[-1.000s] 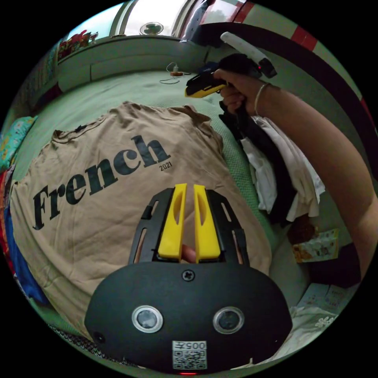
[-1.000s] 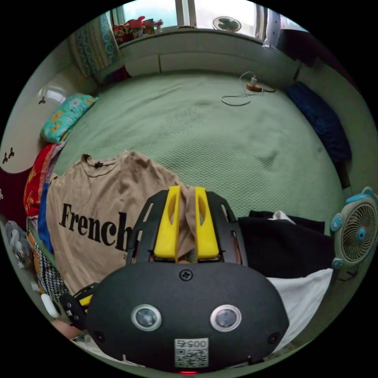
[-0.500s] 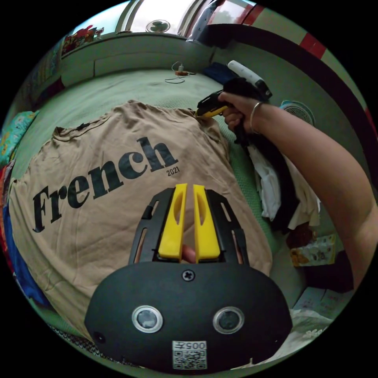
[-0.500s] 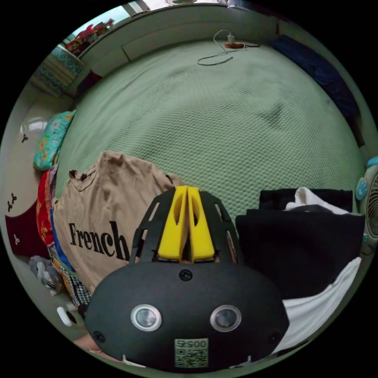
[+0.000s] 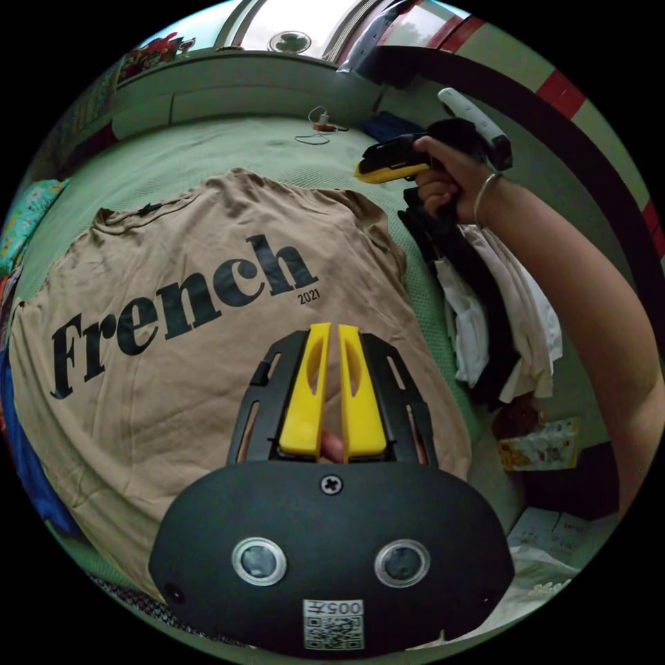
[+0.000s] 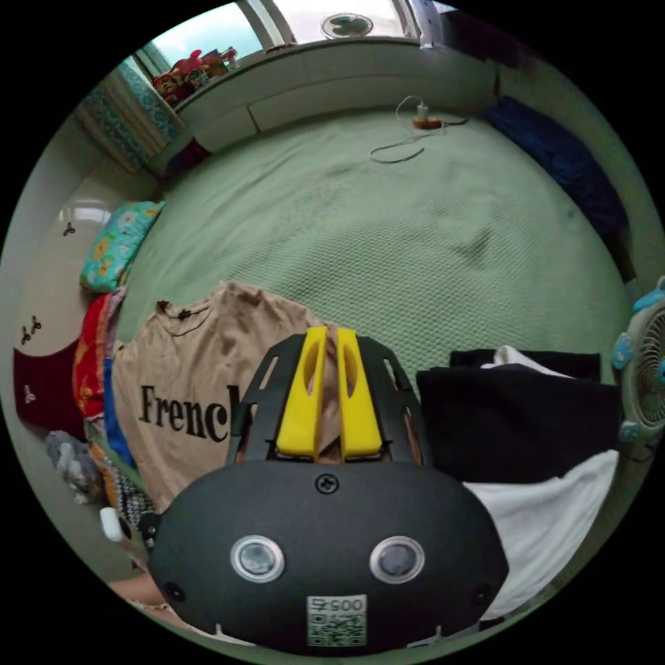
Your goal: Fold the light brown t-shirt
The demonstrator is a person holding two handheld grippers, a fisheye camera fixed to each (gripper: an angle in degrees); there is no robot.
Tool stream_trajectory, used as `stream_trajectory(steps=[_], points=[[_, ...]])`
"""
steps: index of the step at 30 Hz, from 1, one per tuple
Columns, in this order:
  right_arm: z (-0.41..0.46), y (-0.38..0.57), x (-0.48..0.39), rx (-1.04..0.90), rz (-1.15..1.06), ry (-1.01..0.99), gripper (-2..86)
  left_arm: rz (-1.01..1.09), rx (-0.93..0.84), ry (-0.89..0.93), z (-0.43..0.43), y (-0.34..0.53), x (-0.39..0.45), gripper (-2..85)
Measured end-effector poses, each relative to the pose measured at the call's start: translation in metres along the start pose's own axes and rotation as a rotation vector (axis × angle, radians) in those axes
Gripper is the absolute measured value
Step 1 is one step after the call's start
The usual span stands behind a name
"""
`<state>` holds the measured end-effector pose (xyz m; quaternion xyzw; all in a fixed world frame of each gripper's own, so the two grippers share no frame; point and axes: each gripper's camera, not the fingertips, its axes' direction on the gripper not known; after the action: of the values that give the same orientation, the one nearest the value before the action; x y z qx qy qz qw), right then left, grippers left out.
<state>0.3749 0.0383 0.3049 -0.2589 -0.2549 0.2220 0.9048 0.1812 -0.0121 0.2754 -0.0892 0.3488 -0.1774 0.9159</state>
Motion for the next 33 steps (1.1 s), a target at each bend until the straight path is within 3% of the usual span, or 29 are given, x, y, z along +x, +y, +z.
stream_trajectory(steps=[6,12,26,33], points=[[0.028,-0.013,0.011,-0.074,0.048,0.022,5.0,-0.017,-0.002,0.015,0.008,-0.015,-0.015,2.6],[0.039,-0.013,0.002,-0.086,0.057,-0.093,2.2,-0.004,-0.014,0.001,0.018,-0.026,-0.020,2.0],[0.026,0.032,-0.188,0.107,-0.273,0.460,0.2,-0.081,-0.033,-0.021,0.023,-0.041,-0.048,-0.4],[0.105,0.029,-0.231,-0.095,-0.320,0.482,2.9,-0.120,-0.029,0.007,0.022,-0.048,-0.067,-0.5]])
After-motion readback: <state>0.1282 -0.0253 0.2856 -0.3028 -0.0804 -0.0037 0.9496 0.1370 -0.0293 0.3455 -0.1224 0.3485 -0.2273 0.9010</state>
